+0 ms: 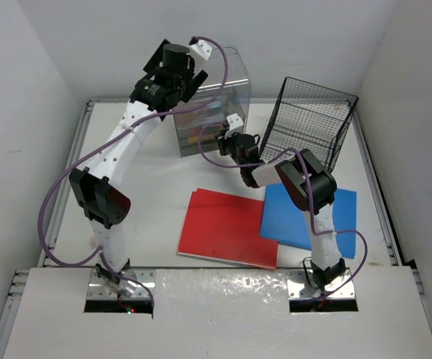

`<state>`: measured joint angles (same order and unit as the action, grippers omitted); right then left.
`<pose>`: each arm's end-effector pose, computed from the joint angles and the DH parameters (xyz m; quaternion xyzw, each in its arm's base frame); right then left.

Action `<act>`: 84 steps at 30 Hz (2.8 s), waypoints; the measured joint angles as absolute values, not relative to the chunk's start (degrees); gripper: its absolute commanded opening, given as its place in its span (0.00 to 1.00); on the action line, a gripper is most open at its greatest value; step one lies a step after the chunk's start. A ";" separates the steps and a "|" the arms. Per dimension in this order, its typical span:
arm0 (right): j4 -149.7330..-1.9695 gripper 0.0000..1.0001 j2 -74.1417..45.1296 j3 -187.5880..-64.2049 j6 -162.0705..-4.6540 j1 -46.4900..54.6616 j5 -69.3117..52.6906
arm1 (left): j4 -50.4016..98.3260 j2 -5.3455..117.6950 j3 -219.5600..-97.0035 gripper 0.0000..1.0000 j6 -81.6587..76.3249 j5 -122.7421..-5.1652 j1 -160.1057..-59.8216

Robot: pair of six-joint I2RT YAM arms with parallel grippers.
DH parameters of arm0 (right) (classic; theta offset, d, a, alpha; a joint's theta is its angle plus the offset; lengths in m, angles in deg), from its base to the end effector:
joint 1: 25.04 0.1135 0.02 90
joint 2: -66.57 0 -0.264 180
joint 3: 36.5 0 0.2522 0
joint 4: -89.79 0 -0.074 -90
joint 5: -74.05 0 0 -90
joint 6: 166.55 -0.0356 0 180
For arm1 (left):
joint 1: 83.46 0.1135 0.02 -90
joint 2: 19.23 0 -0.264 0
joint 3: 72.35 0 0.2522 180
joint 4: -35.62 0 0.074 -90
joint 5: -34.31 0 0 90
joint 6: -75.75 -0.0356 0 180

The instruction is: Organize the desk

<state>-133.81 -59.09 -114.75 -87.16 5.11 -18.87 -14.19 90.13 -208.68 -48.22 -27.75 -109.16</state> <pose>0.3934 0.2264 0.1350 -0.1067 0.7224 0.2204 0.6467 0.3942 -0.1712 0.4360 0.2864 0.7677 0.2393 0.5208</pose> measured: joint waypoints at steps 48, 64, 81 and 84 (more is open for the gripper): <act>-114.47 0.31 -57.71 -116.74 -137.47 5.53 -28.88 | -10.57 66.70 -173.99 0.99 -42.43 -30.90 -91.02; -117.37 0.26 -60.80 -119.06 -141.47 5.15 -29.08 | -5.93 66.70 -171.10 0.99 -42.50 -29.15 -90.97; -123.34 0.13 -61.32 -116.52 -147.31 4.61 -30.78 | -2.79 66.70 -167.85 1.00 -43.74 -27.38 -90.97; -123.91 0.13 -61.71 -116.50 -148.16 4.61 -30.89 | -2.72 66.70 -167.80 1.00 -43.87 -27.20 -90.97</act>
<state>-123.91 -61.71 -116.50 -148.16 4.61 -30.89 -2.72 66.70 -167.80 -43.87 -27.20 -90.97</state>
